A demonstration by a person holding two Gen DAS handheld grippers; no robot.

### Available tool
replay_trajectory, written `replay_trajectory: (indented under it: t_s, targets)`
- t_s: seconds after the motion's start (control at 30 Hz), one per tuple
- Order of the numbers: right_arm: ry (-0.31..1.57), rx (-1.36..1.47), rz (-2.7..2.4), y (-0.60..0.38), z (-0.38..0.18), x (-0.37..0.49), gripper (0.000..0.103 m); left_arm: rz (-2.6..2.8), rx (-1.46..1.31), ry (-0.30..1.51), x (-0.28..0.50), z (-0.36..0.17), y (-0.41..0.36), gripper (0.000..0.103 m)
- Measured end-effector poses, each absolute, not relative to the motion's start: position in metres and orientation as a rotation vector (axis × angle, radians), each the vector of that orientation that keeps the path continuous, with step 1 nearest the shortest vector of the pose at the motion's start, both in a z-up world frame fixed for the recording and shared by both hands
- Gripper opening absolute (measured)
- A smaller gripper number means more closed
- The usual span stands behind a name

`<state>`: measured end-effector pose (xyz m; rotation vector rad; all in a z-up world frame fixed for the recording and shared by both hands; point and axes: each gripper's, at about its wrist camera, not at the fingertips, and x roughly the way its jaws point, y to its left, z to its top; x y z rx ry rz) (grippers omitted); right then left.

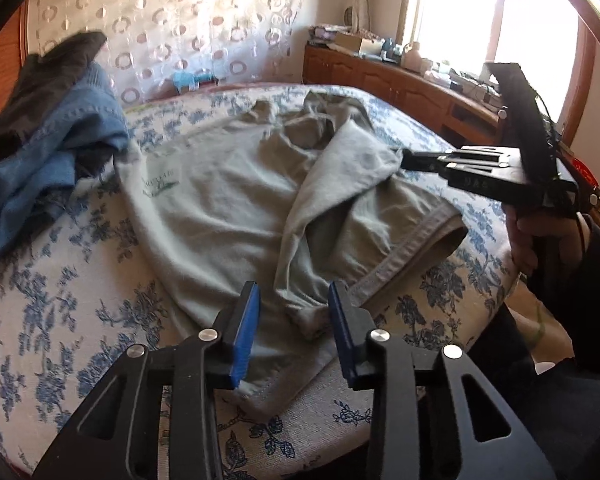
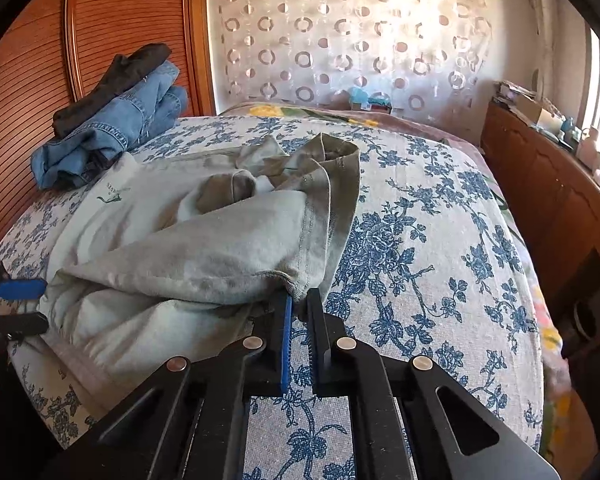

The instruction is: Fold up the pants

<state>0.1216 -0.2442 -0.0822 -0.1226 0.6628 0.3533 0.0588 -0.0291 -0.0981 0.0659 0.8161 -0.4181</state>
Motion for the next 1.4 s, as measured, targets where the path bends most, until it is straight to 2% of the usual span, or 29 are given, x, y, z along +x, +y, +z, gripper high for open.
replay_trajectory:
  t_s: [0.13, 0.23, 0.27, 0.33, 0.4, 0.5, 1.07, 1.4]
  targets:
    - [0.653, -0.109, 0.348, -0.247, -0.081, 0.121, 0.006, -0.429, 0.050, 0.823, 0.060, -0.100, -0.028, 0.037]
    - [0.647, -0.103, 0.343, -0.248, -0.081, 0.120, 0.006, -0.444, 0.058, 0.811, 0.057, -0.099, -0.030, 0.028]
    - [0.645, -0.099, 0.342, -0.248, -0.081, 0.120, 0.006, -0.455, 0.059, 0.793, 0.055, -0.096, -0.031, 0.022]
    - [0.647, -0.089, 0.344, -0.250, -0.081, 0.120, 0.006, -0.466, 0.064, 0.771, 0.053, -0.092, -0.033, 0.021]
    - [0.655, -0.088, 0.345, -0.250, -0.080, 0.121, 0.006, -0.472, 0.070, 0.774, 0.054, -0.092, -0.034, 0.011]
    - [0.652, -0.089, 0.361, -0.250, -0.074, 0.121, 0.006, -0.477, 0.061, 0.775, 0.053, -0.092, -0.033, 0.008]
    - [0.494, -0.191, 0.473, -0.192, 0.008, 0.150, 0.006, -0.463, -0.046, 0.715, 0.040, -0.072, 0.000, 0.005]
    - [0.534, -0.246, 0.604, -0.119, 0.003, 0.191, 0.006, -0.390, -0.078, 0.738, 0.035, -0.088, 0.025, 0.005]
